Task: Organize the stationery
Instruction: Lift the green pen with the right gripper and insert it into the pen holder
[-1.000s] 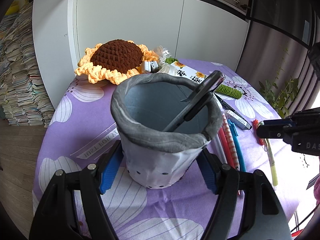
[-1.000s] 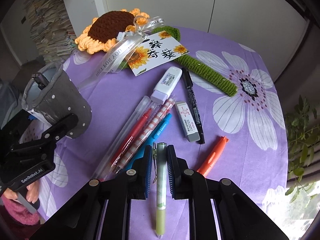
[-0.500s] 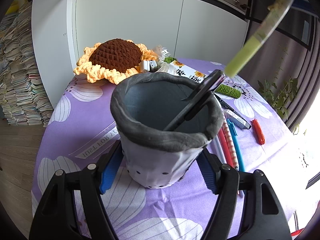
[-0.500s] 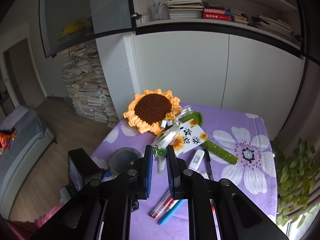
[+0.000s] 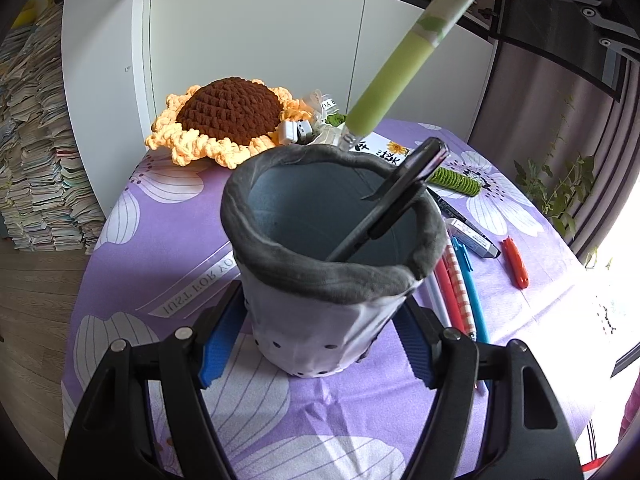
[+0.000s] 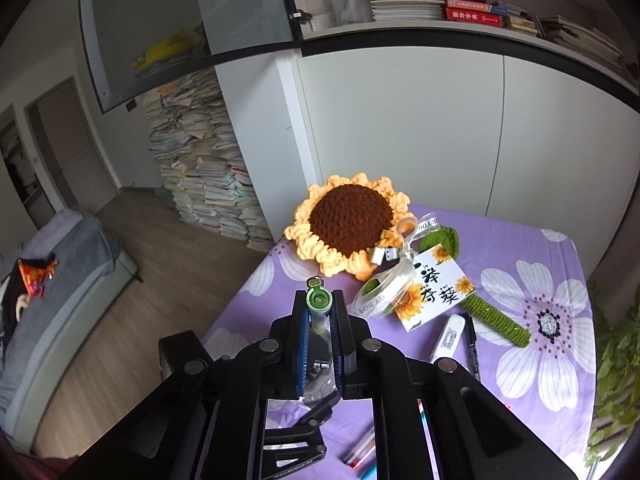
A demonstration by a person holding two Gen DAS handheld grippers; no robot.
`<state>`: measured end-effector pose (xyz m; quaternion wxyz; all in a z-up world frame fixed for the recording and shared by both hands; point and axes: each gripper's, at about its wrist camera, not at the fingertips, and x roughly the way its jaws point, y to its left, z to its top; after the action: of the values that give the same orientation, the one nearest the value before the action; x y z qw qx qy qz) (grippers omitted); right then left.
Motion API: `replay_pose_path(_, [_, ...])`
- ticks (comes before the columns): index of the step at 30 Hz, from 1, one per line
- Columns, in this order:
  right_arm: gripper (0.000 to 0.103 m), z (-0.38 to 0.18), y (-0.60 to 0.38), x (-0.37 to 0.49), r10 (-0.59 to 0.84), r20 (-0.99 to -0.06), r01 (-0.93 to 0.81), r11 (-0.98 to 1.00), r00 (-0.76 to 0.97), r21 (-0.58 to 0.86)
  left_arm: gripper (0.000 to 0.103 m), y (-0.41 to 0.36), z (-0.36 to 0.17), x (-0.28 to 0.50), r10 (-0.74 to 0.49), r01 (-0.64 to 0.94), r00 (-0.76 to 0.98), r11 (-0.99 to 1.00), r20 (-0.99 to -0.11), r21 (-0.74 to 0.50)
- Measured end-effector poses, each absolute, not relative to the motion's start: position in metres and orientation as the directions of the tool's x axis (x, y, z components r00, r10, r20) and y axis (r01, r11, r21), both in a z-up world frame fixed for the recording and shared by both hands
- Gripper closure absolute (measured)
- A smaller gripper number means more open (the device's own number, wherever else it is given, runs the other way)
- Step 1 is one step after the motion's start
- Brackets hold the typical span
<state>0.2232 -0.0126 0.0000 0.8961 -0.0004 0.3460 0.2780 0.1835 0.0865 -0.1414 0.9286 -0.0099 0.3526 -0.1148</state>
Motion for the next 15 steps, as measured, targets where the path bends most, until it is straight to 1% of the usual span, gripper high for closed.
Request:
replay_pose_path(8, [0.092, 0.007, -0.018, 0.215, 0.513, -0.598, -0.515, 0.836, 0.616, 0.186, 0.032, 0.087, -0.141, 0.184, -0.222, 0.207, 0.724, 0.973, -0.653, -0.1])
replay_pose_path(15, [0.092, -0.018, -0.006, 0.224, 0.469, -0.661, -0.501, 0.851, 0.586, 0.159, 0.032, 0.087, -0.141, 0.184, -0.222, 0.207, 0.724, 0.973, -0.653, -0.101])
